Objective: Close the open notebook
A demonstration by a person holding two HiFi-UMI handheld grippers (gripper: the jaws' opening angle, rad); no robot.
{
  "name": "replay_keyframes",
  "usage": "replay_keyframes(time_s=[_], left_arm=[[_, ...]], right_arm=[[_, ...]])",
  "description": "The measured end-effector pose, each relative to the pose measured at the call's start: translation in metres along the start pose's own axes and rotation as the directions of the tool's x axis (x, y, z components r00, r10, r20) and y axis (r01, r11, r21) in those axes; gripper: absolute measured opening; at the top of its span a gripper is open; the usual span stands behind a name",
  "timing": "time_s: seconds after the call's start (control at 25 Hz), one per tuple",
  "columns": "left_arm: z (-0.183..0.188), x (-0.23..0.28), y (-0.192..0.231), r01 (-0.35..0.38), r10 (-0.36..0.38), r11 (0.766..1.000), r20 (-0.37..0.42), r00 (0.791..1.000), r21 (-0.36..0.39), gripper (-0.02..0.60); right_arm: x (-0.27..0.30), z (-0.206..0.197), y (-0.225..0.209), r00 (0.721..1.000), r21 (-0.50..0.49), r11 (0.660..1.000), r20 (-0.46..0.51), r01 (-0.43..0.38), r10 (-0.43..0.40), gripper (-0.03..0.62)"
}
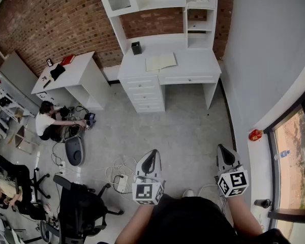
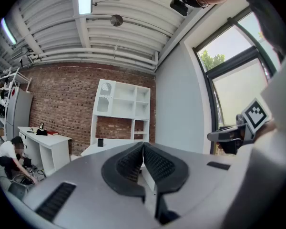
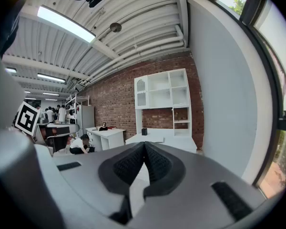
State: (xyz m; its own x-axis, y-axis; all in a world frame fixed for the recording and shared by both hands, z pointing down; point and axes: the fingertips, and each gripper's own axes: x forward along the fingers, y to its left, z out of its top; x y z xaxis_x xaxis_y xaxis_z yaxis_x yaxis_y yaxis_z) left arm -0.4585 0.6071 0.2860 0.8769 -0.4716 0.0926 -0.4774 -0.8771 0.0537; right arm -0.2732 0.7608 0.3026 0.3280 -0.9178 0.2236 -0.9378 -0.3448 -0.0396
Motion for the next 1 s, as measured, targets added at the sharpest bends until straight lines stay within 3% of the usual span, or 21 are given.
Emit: replay_keyframes(time_s=[0.48, 0.56, 0.64, 0.76, 0.88, 1.0], left_arm=[[-0.006, 0.020, -0.002, -0.013, 0.013, 1.000, -0.014, 1.000, -0.022, 0.008], [-0.007, 0.020, 0.001, -0.020, 0.020, 0.999, -0.013, 1.000, -0.035, 0.009], [-0.007, 0.021, 0.003, -0.024, 0.024, 0.999, -0.009, 1.000, -0.034, 0.018], [-0.015, 0.023, 0.005, -0.027, 0.026, 0.999, -0.033, 0.999, -0.022, 0.138], [-0.027, 0.027, 0.012, -0.043, 0.041, 0.999, -0.068, 0.997, -0.028, 0.304], [-0.036, 0.026, 0.021, -0.087, 0.083, 0.995, -0.084, 0.993, -0.045, 0.358]], right_arm=[[0.017, 0.002, -0.021, 0.999, -0.011, 0.999, -0.006, -0.043, 0.043, -0.002], [0.018, 0.001, -0.028, 0.999, 0.015, 0.999, -0.006, -0.047, 0.048, 0.078], [0.017, -0.002, -0.039, 0.999, 0.034, 0.999, -0.010, -0.033, 0.034, 0.095], [0.016, -0.011, -0.054, 1.000, 0.054, 0.999, -0.027, -0.004, 0.006, 0.206], [0.016, -0.017, -0.066, 0.998, 0.065, 0.997, -0.044, 0.041, -0.039, 0.346], [0.011, -0.025, -0.077, 0.993, 0.071, 0.993, -0.064, 0.100, -0.095, 0.441]])
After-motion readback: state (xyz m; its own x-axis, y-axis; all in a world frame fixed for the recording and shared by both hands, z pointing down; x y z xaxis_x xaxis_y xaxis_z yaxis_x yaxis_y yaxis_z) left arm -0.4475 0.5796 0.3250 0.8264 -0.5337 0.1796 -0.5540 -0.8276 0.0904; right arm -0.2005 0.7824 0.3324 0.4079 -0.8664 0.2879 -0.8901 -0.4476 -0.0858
